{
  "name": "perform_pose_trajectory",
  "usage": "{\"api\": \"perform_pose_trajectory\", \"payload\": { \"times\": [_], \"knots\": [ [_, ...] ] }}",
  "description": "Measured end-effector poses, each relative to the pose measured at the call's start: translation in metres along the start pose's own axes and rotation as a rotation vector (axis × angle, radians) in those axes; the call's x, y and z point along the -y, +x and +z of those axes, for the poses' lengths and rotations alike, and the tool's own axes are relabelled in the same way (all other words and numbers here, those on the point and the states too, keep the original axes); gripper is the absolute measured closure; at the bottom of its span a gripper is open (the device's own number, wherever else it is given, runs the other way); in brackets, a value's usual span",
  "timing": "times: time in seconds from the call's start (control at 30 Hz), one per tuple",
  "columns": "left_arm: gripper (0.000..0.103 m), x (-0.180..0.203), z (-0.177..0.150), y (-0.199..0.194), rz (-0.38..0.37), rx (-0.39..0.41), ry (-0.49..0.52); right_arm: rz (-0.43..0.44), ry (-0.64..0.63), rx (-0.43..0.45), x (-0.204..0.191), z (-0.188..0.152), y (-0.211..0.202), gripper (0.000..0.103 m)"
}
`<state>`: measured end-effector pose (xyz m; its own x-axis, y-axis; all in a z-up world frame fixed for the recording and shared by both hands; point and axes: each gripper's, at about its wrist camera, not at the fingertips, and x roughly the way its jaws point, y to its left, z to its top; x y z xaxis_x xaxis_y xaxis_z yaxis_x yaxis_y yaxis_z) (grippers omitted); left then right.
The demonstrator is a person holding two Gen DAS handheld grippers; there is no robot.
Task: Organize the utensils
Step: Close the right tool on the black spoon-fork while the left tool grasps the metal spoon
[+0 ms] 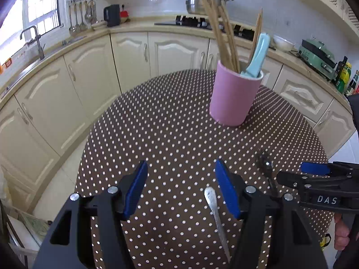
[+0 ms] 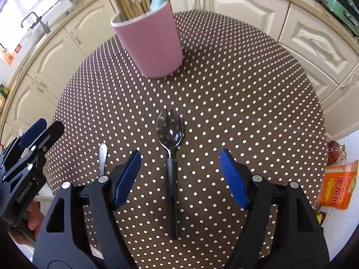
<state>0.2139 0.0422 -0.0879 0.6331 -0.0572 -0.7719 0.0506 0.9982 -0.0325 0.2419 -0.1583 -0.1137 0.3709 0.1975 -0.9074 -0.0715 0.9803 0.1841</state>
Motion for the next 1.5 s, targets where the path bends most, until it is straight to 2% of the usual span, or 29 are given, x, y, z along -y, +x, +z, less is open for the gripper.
{"api": "perform_pose_trajectory", "payload": {
  "times": [0.03, 0.1, 0.2, 0.33, 0.43, 0.57, 0.83, 1.07, 1.13, 1.17, 1.23, 1.27, 1.3, 1.5],
  "knots": [
    [0.041, -0.001, -0.003, 0.005, 0.002, -0.011, 0.0, 0.001, -0.006, -0.007, -0.002, 0.001, 0.003, 0.035],
    [0.041, -0.005, -0.008, 0.013, 0.017, -0.03, -0.005, 0.005, -0.017, -0.033, -0.007, 0.002, 0.011, 0.054],
    [0.041, -0.009, -0.013, 0.022, 0.011, -0.062, -0.024, -0.001, -0.035, -0.063, -0.015, 0.005, 0.024, 0.056],
    [0.041, -0.008, -0.018, 0.028, -0.003, -0.078, -0.027, -0.092, -0.101, -0.066, -0.033, 0.015, 0.04, 0.064],
    [0.041, -0.007, -0.021, 0.03, -0.013, -0.089, -0.02, -0.134, -0.198, -0.045, -0.05, 0.016, 0.045, 0.077],
    [0.038, -0.006, -0.028, 0.033, -0.034, -0.115, -0.023, -0.11, -0.141, -0.036, -0.045, 0.022, 0.045, 0.09],
    [0.035, 0.013, -0.038, 0.047, -0.035, -0.173, 0.023, -0.095, -0.089, -0.005, -0.018, 0.018, 0.039, 0.091],
    [0.03, 0.03, -0.037, 0.057, 0.017, -0.162, 0.06, -0.075, -0.082, -0.001, -0.007, -0.002, 0.03, 0.091],
    [0.031, 0.037, -0.037, 0.059, 0.036, -0.136, 0.087, -0.067, -0.077, -0.001, -0.006, -0.006, 0.029, 0.091],
    [0.034, 0.04, -0.038, 0.061, 0.036, -0.107, 0.109, -0.061, -0.075, -0.003, -0.005, -0.007, 0.028, 0.091],
    [0.06, 0.044, -0.037, 0.062, 0.016, -0.078, 0.117, -0.055, -0.071, -0.006, -0.005, -0.006, 0.028, 0.091],
    [0.069, 0.045, -0.035, 0.062, 0.025, -0.075, 0.113, -0.054, -0.07, -0.007, -0.005, -0.004, 0.029, 0.091],
    [0.089, 0.045, -0.034, 0.062, 0.02, -0.076, 0.115, -0.054, -0.069, -0.009, -0.005, -0.004, 0.029, 0.091],
    [0.091, 0.04, -0.03, 0.06, 0.022, -0.092, 0.105, -0.044, -0.06, -0.012, 0.003, -0.004, 0.027, 0.091]
  ]
}}
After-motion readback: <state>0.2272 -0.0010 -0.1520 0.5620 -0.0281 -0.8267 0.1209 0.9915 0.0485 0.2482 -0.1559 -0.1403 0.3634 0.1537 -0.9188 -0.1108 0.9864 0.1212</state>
